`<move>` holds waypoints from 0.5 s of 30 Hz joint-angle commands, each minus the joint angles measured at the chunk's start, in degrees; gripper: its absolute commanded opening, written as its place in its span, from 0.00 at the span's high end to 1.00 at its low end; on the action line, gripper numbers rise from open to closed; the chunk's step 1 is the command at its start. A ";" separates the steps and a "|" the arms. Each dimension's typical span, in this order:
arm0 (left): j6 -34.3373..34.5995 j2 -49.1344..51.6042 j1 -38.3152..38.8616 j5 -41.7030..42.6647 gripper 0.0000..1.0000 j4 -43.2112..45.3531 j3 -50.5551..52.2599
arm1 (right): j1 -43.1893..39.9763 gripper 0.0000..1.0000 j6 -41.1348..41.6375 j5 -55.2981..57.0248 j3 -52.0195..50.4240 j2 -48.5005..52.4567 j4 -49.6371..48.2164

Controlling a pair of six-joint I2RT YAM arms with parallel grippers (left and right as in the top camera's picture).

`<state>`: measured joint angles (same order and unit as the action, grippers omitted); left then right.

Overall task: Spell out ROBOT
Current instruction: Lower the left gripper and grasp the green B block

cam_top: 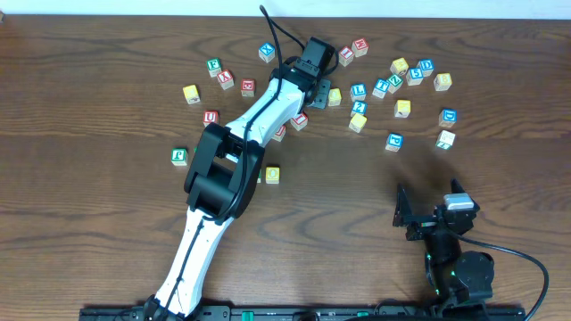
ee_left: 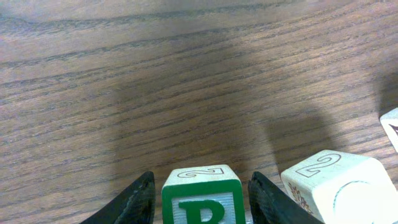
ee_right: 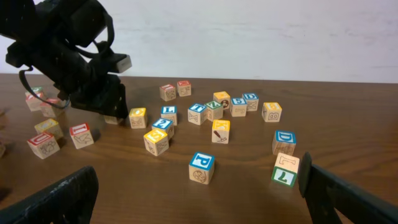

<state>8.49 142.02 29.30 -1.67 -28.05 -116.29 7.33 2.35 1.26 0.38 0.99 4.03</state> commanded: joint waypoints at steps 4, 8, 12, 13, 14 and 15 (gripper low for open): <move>-0.83 0.74 -0.42 -0.48 0.57 0.09 -1.60 | -0.50 0.01 0.39 0.07 -0.07 -0.33 0.22; -0.83 0.72 -0.39 -0.48 0.63 0.07 -1.60 | -0.50 0.01 0.39 0.07 -0.07 -0.33 0.22; -0.83 0.72 -0.39 -0.48 0.69 -0.50 -1.60 | -0.50 0.01 0.39 0.07 -0.07 -0.33 0.22; -0.83 0.70 -0.39 -0.48 0.69 -0.76 -1.60 | -0.50 0.01 0.39 0.07 -0.07 -0.33 0.22; -0.85 0.70 -0.39 -0.48 0.69 -0.98 -1.62 | -0.50 0.01 0.39 0.07 -0.07 -0.33 0.22; -0.98 0.70 -0.39 -0.48 0.69 -1.22 -1.62 | -0.50 0.01 0.39 0.07 -0.07 -0.33 0.22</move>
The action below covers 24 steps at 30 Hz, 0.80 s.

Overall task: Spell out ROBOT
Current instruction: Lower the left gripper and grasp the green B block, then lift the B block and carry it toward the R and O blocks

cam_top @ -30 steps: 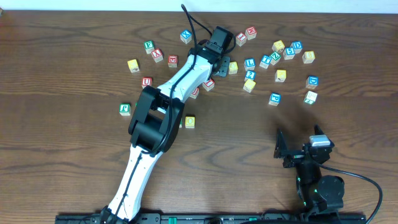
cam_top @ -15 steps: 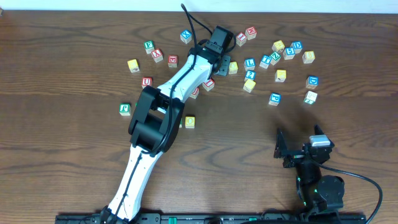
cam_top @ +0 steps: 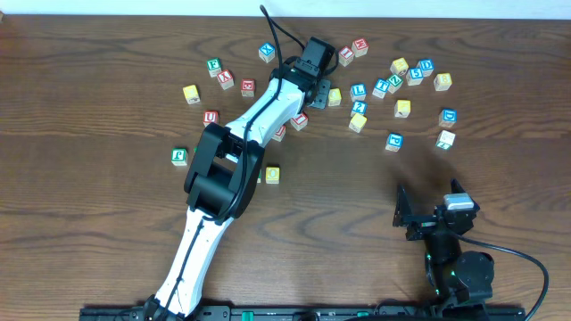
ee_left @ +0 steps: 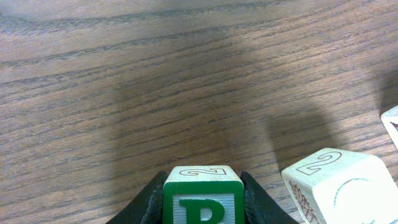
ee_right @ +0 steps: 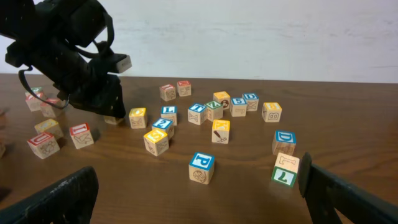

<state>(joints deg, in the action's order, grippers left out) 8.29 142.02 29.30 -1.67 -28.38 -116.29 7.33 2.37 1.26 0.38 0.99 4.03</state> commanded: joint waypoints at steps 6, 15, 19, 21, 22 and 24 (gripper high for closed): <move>-0.79 -2.51 -0.39 -0.48 0.72 -1.62 -1.62 | -0.50 0.01 0.37 0.07 -0.07 -0.33 0.22; -0.76 -22.49 -0.39 -0.48 0.79 -13.51 -1.62 | -0.50 0.01 0.37 0.07 -0.07 -0.33 0.22; -0.76 -32.24 -0.39 -0.50 0.92 -22.21 -1.60 | -0.50 0.01 0.37 0.07 -0.07 -0.33 0.22; -0.37 -37.40 -0.39 -1.95 0.92 -28.09 -1.55 | -0.50 0.01 0.37 0.07 -0.07 -0.33 0.22; 0.92 -39.52 -0.11 -5.18 0.92 -30.64 -1.20 | -0.50 0.01 0.37 0.07 -0.07 -0.33 0.22; 2.75 -42.40 0.83 -10.23 0.92 -33.16 0.48 | -0.50 0.01 0.37 0.07 -0.07 -0.33 0.22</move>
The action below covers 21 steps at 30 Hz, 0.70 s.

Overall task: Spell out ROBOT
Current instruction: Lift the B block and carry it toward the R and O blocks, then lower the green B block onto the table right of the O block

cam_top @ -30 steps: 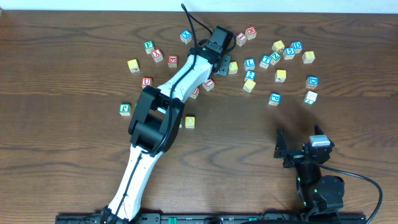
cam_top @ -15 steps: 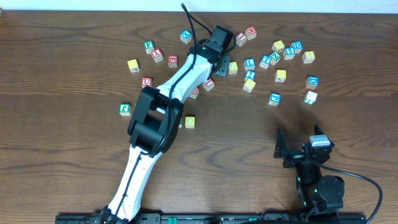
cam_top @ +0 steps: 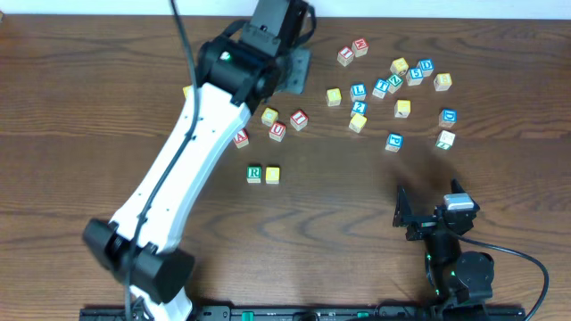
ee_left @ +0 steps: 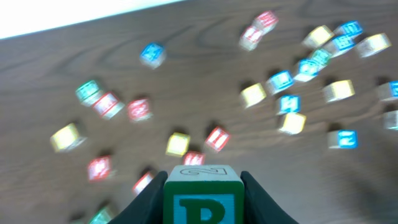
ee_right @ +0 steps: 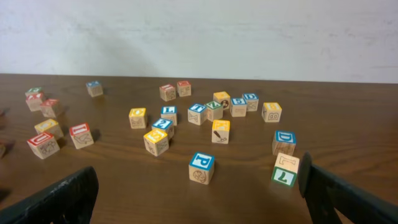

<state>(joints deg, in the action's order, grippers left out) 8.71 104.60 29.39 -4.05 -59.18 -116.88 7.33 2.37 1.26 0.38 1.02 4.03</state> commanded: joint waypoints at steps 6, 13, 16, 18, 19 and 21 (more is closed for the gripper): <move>6.21 -18.01 8.98 -11.91 0.93 2.14 20.41 | -0.50 0.01 0.37 0.07 -0.07 -0.35 0.22; 23.67 -29.24 17.22 -11.82 0.93 23.65 53.11 | -0.50 0.01 0.37 0.07 -0.07 -0.35 0.22; 27.19 -28.24 17.31 -11.67 0.92 26.53 57.66 | -0.50 0.01 0.37 0.07 -0.07 -0.35 0.22; 27.89 -27.39 17.31 -11.65 0.93 26.95 58.10 | -0.50 0.01 0.37 0.07 -0.07 -0.35 0.22; 28.17 -26.84 17.31 -11.65 0.93 27.02 58.18 | -0.50 0.01 0.37 0.07 -0.07 -0.35 0.22; 28.26 -23.71 17.31 -11.54 0.92 27.91 58.18 | -0.50 0.01 0.37 0.07 -0.07 -0.35 0.22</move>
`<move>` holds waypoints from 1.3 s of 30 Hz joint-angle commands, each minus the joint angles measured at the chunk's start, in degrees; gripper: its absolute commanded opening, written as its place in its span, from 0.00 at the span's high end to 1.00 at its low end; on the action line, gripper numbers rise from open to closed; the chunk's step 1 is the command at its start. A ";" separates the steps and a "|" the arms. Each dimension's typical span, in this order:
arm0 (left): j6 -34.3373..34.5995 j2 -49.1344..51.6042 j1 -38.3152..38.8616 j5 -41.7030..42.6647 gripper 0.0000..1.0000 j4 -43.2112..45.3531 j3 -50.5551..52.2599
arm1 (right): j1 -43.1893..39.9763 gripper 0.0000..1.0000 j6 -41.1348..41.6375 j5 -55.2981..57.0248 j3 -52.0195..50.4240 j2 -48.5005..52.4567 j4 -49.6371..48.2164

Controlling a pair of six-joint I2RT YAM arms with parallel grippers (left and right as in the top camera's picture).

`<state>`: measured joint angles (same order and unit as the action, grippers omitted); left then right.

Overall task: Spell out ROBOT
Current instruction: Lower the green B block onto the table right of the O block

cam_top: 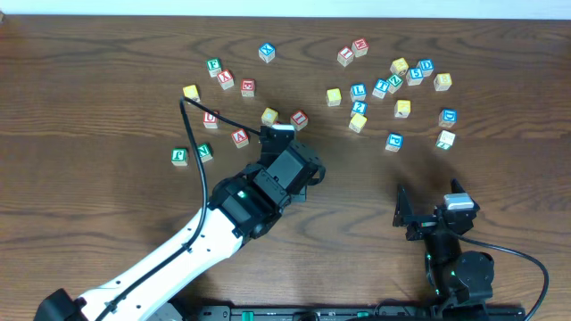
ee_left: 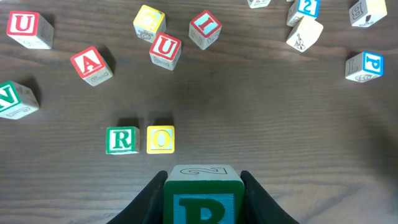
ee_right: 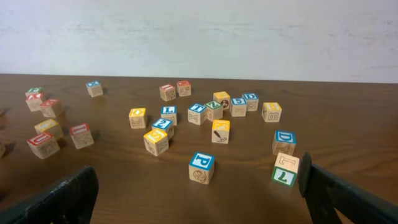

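Note:
In the left wrist view my left gripper [ee_left: 203, 186] is shut on a green block marked B [ee_left: 203, 202], held above the table. Below it, slightly to the left, a green R block [ee_left: 122, 139] and a yellow O block [ee_left: 160, 139] lie side by side in a row. In the overhead view the left arm [cam_top: 268, 183] hides that row. A green T block [ee_right: 284, 169] lies at the right, also visible as the T block [cam_top: 445, 139]. My right gripper [ee_right: 199, 193] rests open near the front right, holding nothing.
Loose letter blocks lie across the back of the table: a red U [ee_left: 165, 50], a red A [ee_left: 91, 65], a red I [ee_left: 205, 28], a green N [ee_left: 15, 101] and a blue P [ee_left: 364, 65]. Several more cluster at the back right [cam_top: 393, 85].
My left gripper, still shut on the B block, was high over the back of the table. Now it is lower, over the middle, just right of the R and O. The right arm is unchanged.
My left gripper stood open around the B block among the back blocks. Then it was shut on it. Then the block was held high above the table, and now it hangs close above the R and O row.

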<state>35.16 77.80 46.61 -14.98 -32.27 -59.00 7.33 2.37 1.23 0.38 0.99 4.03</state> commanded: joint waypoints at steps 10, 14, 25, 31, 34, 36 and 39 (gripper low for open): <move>-2.16 18.12 0.00 7.28 0.92 11.13 0.31 | -0.50 0.01 0.37 0.09 -0.07 -0.33 0.22; -3.69 18.34 -1.79 7.52 0.93 10.69 0.31 | -0.50 0.01 0.37 0.09 -0.07 -0.33 0.22; -4.70 22.45 -4.76 8.59 0.93 10.56 0.31 | -0.50 0.01 0.37 0.09 -0.07 -0.33 0.22; -4.70 23.50 -4.76 8.57 0.92 10.62 0.31 | -0.50 0.01 0.37 0.09 -0.07 -0.33 0.22; -4.72 25.22 -4.76 8.59 0.93 11.50 0.31 | -0.50 0.01 0.37 0.09 -0.07 -0.33 0.22; -4.72 25.33 -4.76 8.57 0.93 11.65 0.31 | -0.50 0.01 0.37 0.09 -0.07 -0.33 0.22; -4.74 25.55 -4.76 8.33 0.93 12.02 0.31 | -0.50 0.01 0.37 0.09 -0.07 -0.33 0.22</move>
<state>31.22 102.59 42.04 -6.31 -20.47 -58.94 7.33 2.37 1.26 0.38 0.99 4.03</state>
